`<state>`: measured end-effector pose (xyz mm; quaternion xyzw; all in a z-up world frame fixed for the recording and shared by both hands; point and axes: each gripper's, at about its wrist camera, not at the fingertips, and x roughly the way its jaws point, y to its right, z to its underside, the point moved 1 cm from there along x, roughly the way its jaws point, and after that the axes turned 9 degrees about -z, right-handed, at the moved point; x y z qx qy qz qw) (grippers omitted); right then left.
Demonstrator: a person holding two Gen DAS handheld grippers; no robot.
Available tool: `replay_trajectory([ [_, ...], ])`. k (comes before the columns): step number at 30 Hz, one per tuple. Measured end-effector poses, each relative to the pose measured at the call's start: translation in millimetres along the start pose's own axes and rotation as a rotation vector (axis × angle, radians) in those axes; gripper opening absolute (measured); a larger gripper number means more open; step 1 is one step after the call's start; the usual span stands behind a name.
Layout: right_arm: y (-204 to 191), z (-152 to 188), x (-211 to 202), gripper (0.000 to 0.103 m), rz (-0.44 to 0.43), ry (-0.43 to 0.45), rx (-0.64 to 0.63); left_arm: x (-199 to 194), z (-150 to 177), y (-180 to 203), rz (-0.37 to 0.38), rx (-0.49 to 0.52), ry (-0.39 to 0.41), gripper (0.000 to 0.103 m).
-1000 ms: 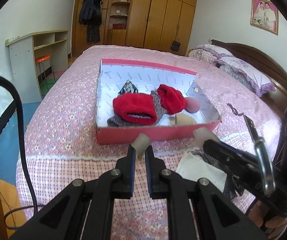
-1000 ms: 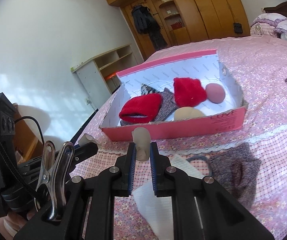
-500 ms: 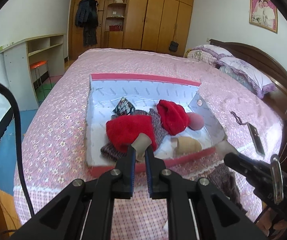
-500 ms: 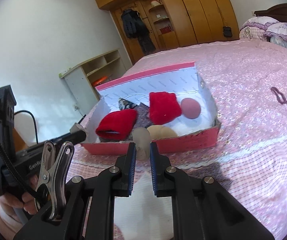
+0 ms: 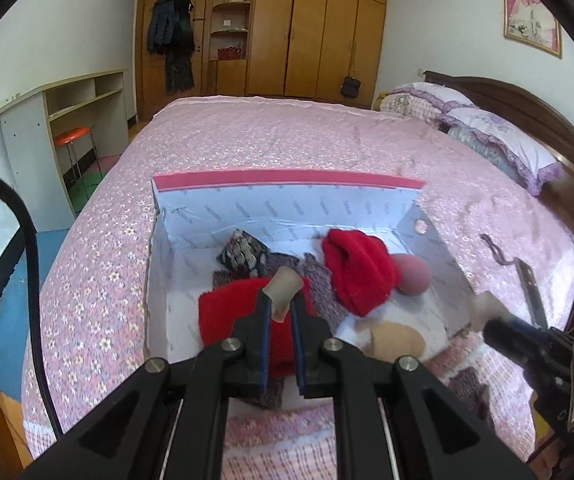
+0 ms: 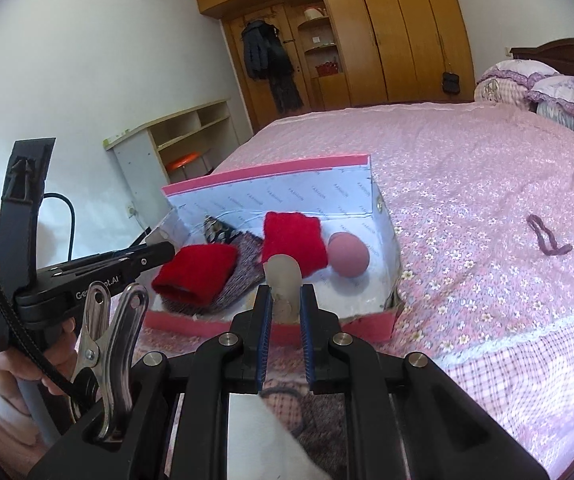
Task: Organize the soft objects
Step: 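Carry the beige pad with the left tool while the right tool carries its pad into the box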
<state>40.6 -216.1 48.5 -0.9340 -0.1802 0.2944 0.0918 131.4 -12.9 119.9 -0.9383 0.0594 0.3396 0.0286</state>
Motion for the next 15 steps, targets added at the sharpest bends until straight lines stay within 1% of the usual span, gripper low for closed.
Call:
replay_trajectory([
  [6, 17.1, -6.0, 13.7, 0.015, 0.026, 0.004, -0.008, 22.9, -10.8, -4.1, -0.038, -0.012, -0.010, 0.010],
  [11, 33.6, -5.6, 25.7, 0.015, 0.045, -0.007, -0.013, 40.8, -12.5, -3.4, -0.072, -0.003, -0.030, 0.010],
  [15, 42.9, -2.0, 35.9, 0.015, 0.045, -0.021, -0.013, 53.4, -13.1, -4.9, -0.082, -0.022, -0.044, 0.011],
])
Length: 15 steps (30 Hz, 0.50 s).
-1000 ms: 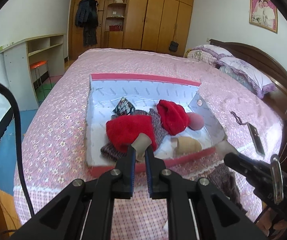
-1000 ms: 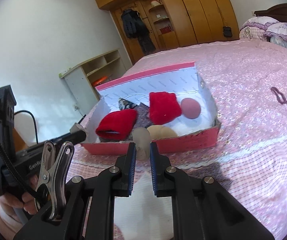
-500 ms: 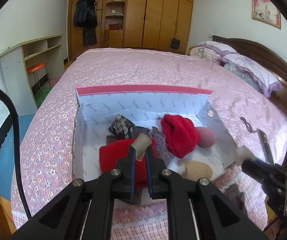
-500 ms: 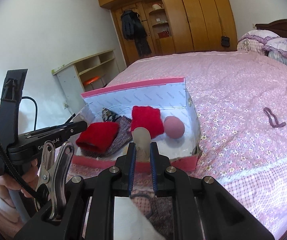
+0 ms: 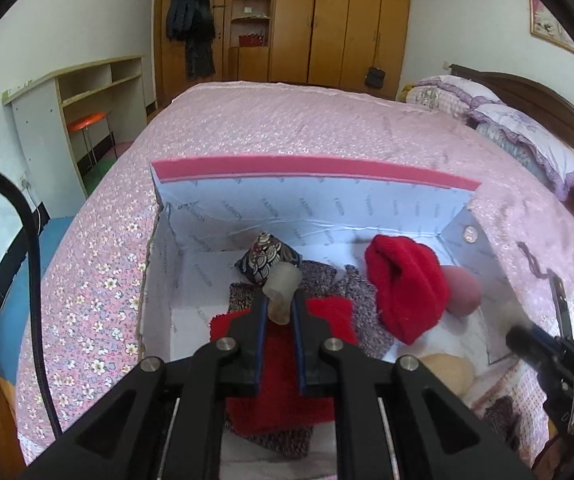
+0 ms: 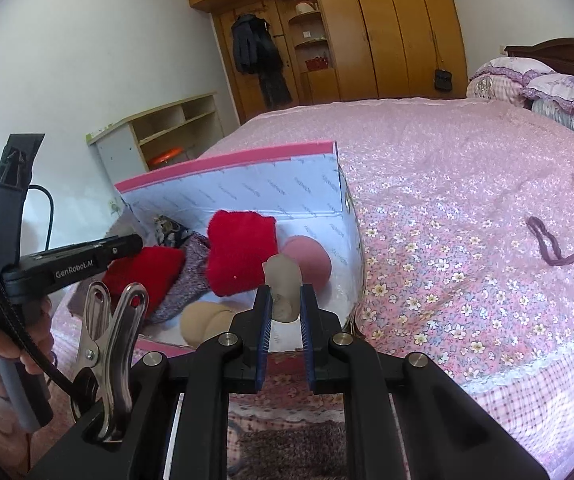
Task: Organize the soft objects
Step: 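Carry the beige pad with the left tool while the right tool carries its pad into the box, then open the left tool releasing its pad while the right tool releases its pad in the box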
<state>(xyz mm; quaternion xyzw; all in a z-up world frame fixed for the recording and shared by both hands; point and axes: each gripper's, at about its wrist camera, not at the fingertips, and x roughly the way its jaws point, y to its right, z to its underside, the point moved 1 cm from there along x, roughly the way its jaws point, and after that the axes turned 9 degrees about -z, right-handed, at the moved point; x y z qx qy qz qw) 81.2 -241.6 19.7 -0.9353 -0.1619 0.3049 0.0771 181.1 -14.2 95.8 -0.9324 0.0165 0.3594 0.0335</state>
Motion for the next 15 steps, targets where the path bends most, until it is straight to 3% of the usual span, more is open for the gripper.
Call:
replay_trajectory([
  [15, 8.7, 16.4, 10.9, 0.015, -0.015, 0.025, -0.005, 14.3, 3.0, 12.8, -0.052, 0.014, 0.010, 0.017],
])
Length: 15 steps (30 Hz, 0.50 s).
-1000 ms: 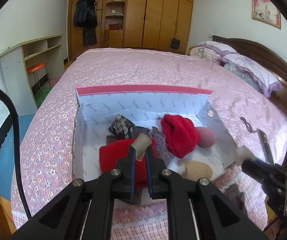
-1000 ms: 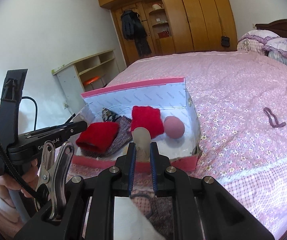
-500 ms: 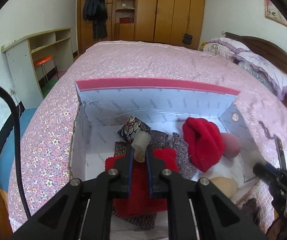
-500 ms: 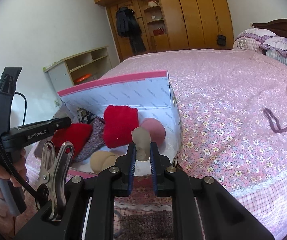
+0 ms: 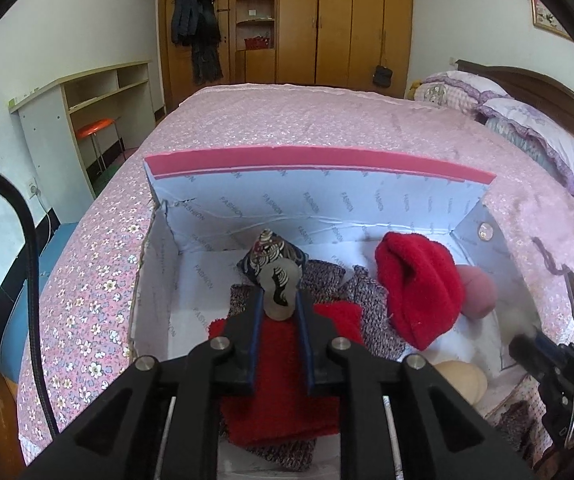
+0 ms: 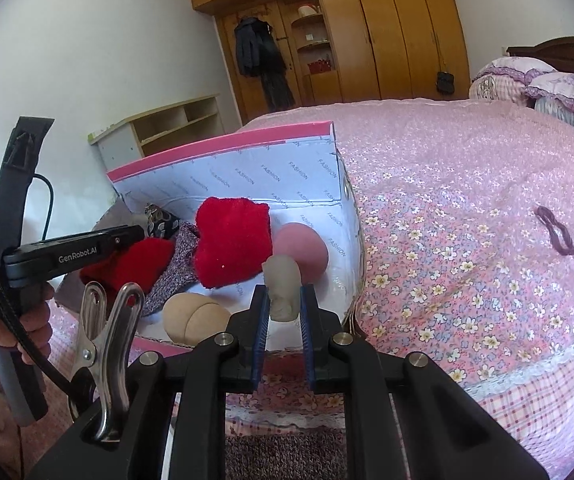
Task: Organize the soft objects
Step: 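Open the left tool releasing its pad while the right tool releases its pad in the box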
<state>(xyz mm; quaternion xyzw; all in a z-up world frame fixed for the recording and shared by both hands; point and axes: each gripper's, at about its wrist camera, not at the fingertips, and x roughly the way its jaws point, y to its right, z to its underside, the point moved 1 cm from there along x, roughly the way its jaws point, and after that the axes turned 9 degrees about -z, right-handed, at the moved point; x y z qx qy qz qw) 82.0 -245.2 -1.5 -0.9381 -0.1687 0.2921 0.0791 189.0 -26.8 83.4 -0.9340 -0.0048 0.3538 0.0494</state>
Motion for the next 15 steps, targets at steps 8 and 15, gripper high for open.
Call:
replay_trajectory([
  [8, -3.6, 3.6, -1.1, 0.017, 0.010, 0.012, -0.020, 1.2, 3.5, 0.2, -0.057, -0.013, -0.007, 0.042],
  [15, -3.5, 4.3, -2.2, 0.023, -0.007, 0.025, -0.014, 4.3, 4.8, -17.0, -0.023, -0.097, -0.038, 0.051],
])
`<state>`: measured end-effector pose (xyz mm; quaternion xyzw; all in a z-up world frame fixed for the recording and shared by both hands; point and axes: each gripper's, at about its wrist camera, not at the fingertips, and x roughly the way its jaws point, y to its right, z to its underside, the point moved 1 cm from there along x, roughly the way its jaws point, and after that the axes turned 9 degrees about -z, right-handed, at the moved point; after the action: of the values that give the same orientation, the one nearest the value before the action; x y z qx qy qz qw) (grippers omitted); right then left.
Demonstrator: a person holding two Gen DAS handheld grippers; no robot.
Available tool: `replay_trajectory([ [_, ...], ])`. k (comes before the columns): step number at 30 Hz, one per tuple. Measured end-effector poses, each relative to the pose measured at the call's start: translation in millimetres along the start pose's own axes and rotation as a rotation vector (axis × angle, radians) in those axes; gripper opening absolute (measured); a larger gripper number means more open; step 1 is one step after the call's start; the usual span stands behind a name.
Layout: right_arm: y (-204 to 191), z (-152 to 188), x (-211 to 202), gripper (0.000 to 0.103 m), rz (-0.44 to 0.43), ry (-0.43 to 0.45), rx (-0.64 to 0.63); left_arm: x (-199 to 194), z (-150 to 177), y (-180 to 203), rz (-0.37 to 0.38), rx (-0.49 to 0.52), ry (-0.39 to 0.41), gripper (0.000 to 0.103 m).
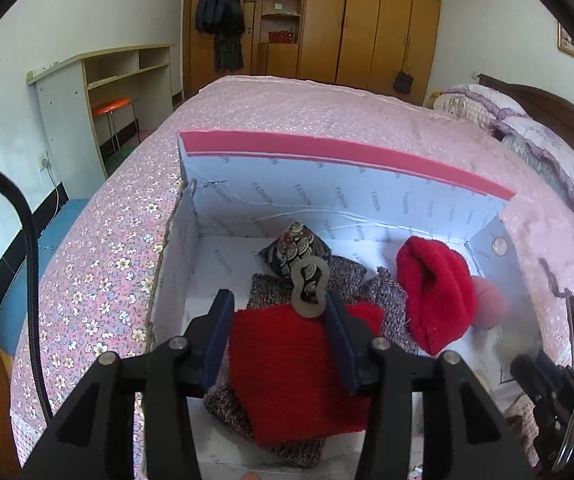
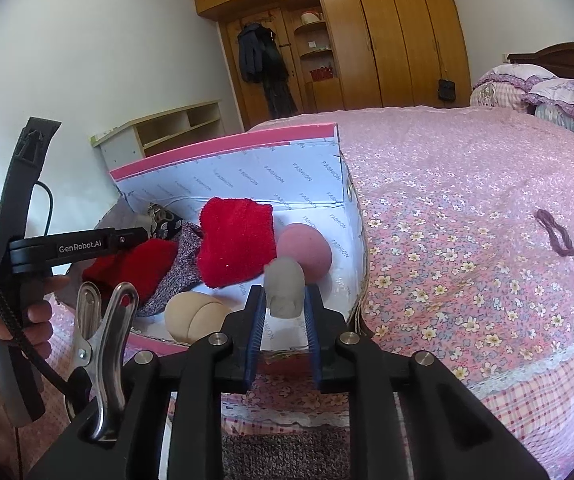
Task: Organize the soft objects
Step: 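Open the left tool releasing its pad while the right tool releases its pad in the box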
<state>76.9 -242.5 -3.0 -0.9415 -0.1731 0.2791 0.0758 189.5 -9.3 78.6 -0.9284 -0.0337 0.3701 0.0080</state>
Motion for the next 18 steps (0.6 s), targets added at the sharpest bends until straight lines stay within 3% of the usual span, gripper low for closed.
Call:
replay_trajectory([
  [5, -2.4, 0.4, 0.5, 0.029, -0.012, 0.008, -0.003, -2.5, 1.5, -4.1, -0.021, 0.017, 0.009, 0.070],
  [10, -5.0, 0.9, 0.7, 0.037, -0.036, 0.021, -0.009, -6.3, 3.1, -9.3, -0.033, -0.008, 0.011, 0.070],
  [18, -4.3, -3.2, 1.3, 0.045, -0.073, 0.007, 0.026, -24.5, 11.0, -4.1, -0.012, 0.036, 0.019, 0.070],
])
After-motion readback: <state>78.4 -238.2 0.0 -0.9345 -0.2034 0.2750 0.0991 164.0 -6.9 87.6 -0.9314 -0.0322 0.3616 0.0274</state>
